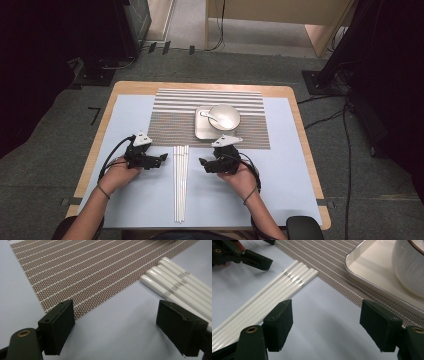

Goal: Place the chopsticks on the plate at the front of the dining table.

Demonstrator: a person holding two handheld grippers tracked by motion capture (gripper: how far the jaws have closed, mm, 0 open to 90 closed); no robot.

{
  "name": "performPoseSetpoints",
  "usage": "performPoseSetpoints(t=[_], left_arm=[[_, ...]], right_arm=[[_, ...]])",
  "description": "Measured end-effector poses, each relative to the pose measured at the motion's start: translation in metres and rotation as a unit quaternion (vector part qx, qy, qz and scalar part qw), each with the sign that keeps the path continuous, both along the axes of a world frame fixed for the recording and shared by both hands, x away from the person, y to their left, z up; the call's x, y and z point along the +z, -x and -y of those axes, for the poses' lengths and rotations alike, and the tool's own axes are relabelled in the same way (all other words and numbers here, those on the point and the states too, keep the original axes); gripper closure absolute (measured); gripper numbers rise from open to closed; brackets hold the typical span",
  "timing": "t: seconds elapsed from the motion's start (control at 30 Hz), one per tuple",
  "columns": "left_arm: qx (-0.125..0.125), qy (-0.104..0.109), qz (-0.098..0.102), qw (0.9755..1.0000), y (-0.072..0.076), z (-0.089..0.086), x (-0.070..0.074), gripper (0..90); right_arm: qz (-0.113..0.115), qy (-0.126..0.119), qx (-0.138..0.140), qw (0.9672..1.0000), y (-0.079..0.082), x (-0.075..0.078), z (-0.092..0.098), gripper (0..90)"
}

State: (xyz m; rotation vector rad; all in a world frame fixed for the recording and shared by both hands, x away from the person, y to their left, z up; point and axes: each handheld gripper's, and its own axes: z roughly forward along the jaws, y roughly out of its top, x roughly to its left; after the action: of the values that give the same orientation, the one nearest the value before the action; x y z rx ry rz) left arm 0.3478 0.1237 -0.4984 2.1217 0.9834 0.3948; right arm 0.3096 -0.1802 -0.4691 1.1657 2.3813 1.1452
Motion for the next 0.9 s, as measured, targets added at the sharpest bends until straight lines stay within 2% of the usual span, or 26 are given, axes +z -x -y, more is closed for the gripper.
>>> performPoseSetpoints(t=[0.17, 0.43, 0.6, 0.9], left_arm=[[0.0, 0.0, 0.0, 1.0, 0.0, 0.0, 0.0, 14.8], [0.0, 0.0, 0.0, 1.0, 0.0, 0.0, 0.0, 14.8], [0.0, 0.0, 0.0, 1.0, 0.0, 0.0, 0.0, 14.8], [0.0, 0.0, 0.0, 1.0, 0.0, 0.0, 0.0, 14.7]], right_arm=[[0.001, 0.001, 0.006, 1.0, 0.0, -0.001, -0.005, 27.4], [-0.012, -0.004, 0.004, 0.9999, -0.002, -0.002, -0.012, 28.5], [-0.013, -0.01, 0.004, 0.9999, -0.003, -0.004, -0.015, 29.7], [-0.011, -0.007, 0.005, 0.9999, -0.005, -0.008, -0.024, 30.4]])
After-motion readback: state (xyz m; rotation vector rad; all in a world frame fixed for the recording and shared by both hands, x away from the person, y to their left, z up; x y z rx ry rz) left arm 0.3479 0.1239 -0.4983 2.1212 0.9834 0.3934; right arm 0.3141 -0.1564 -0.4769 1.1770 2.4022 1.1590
